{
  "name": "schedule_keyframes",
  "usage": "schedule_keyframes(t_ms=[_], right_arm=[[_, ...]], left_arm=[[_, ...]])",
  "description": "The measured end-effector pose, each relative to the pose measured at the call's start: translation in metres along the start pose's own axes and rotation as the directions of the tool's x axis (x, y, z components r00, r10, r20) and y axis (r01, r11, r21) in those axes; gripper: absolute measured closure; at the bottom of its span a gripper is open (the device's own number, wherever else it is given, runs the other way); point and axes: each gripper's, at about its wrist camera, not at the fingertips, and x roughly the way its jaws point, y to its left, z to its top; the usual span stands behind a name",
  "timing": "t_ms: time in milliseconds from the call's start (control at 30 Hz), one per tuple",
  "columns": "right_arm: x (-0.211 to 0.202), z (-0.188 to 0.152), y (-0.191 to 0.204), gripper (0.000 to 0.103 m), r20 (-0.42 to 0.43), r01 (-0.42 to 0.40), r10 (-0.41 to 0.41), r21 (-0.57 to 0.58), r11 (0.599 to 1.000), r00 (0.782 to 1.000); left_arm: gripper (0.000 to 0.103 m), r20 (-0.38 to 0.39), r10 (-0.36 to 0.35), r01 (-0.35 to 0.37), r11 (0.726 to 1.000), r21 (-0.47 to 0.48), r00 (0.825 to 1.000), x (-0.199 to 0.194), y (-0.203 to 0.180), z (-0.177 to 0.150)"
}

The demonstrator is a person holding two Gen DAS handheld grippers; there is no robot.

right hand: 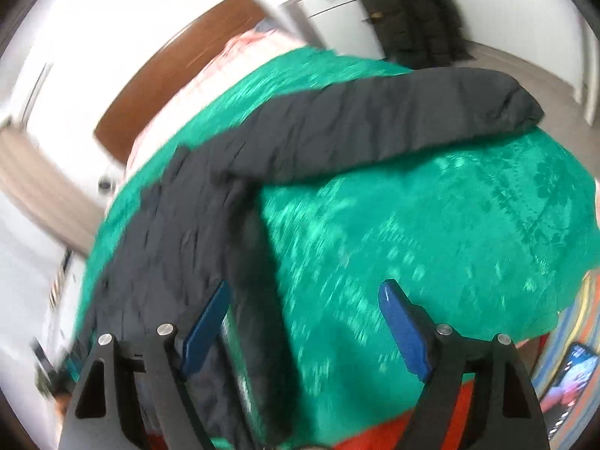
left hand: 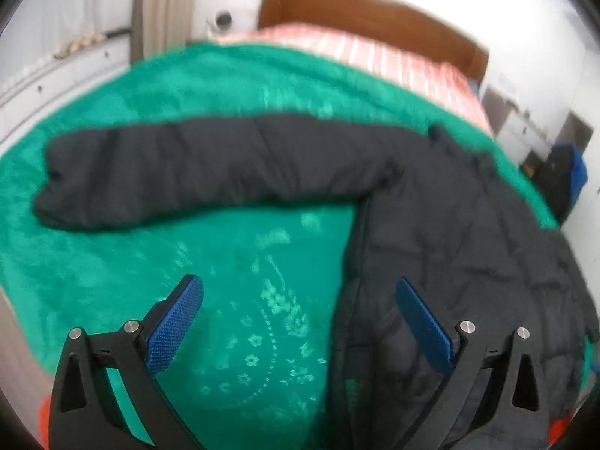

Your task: Fold large clothes

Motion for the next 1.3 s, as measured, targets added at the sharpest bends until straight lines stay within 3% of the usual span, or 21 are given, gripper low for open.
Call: schedule_keyframes(t_ms=[133, 300, 400, 533, 633, 700, 733, 767, 867, 933, 1000, 1133, 1233, 1300], right_arm=[[0.010, 0.010, -0.023, 0.022, 0.052, -0.087, 0.079, 0.173, 0.981, 0.995], [0.025, 0.040, -0.043, 0.022, 0.129, -0.118, 0.091, 0.215, 0.969, 0.987], [0.040, 0.068, -0.066, 0.022, 0.193, -0.108, 0.048, 0.308, 0.945, 0.980], [0.067, 0.089, -0.106, 0.025, 0.211, -0.067, -0.034, 0.454, 0.889, 0.977], [0.068, 0.099, -0.126, 0.035, 0.283, -0.093, -0.069, 0.519, 0.849, 0.957], [0.069, 0.109, -0.133, 0.055, 0.291, -0.075, -0.099, 0.531, 0.844, 0.952], [0.068, 0.115, -0.133, 0.078, 0.277, -0.035, -0.131, 0.523, 0.851, 0.952], [0.065, 0.122, -0.129, 0.081, 0.267, 0.007, -0.162, 0.500, 0.866, 0.950], [0.040, 0.147, -0.081, 0.086, 0.300, 0.106, -0.208, 0.322, 0.941, 0.931], [0.019, 0.165, -0.019, 0.086, 0.354, 0.124, -0.165, 0.136, 0.983, 0.921], [0.002, 0.177, 0.051, 0.086, 0.394, 0.108, -0.077, -0.057, 0.993, 0.916], [-0.005, 0.175, 0.201, 0.086, 0.369, 0.026, 0.132, -0.394, 0.919, 0.920], [0.021, 0.154, 0.295, 0.086, 0.278, -0.044, 0.235, -0.554, 0.831, 0.932], [0.051, 0.132, 0.348, 0.086, 0.206, -0.081, 0.261, -0.621, 0.780, 0.943]], left_arm=[[0.001, -0.049, 0.040, -0.041, 0.999, -0.025, 0.998, 0.021, 0.015, -0.025], [0.001, -0.007, 0.024, -0.024, 1.000, -0.012, 1.000, 0.018, 0.017, -0.036], [0.000, 0.008, 0.065, -0.065, 0.998, -0.023, 0.998, 0.008, 0.023, -0.041], [0.000, 0.003, 0.124, -0.124, 0.992, -0.022, 0.992, 0.005, 0.033, -0.048], [0.000, 0.005, 0.152, -0.152, 0.988, -0.011, 0.988, 0.006, 0.032, -0.050], [0.000, 0.010, 0.164, -0.164, 0.986, -0.005, 0.986, 0.006, 0.032, -0.052], [0.000, 0.011, 0.167, -0.167, 0.986, -0.004, 0.986, 0.006, 0.031, -0.052], [0.000, 0.011, 0.166, -0.166, 0.986, -0.007, 0.986, 0.006, 0.031, -0.052], [0.000, 0.013, 0.160, -0.160, 0.987, -0.014, 0.987, 0.006, 0.033, -0.052], [0.000, 0.015, 0.161, -0.161, 0.987, -0.017, 0.987, 0.007, 0.033, -0.052], [0.000, 0.019, 0.162, -0.161, 0.987, -0.023, 0.987, 0.008, 0.032, -0.051], [0.000, 0.018, 0.156, -0.155, 0.987, -0.030, 0.988, 0.011, 0.033, -0.050], [0.000, 0.017, 0.149, -0.149, 0.989, -0.028, 0.989, 0.010, 0.033, -0.050], [0.000, 0.017, 0.145, -0.144, 0.989, -0.024, 0.989, 0.009, 0.033, -0.051]])
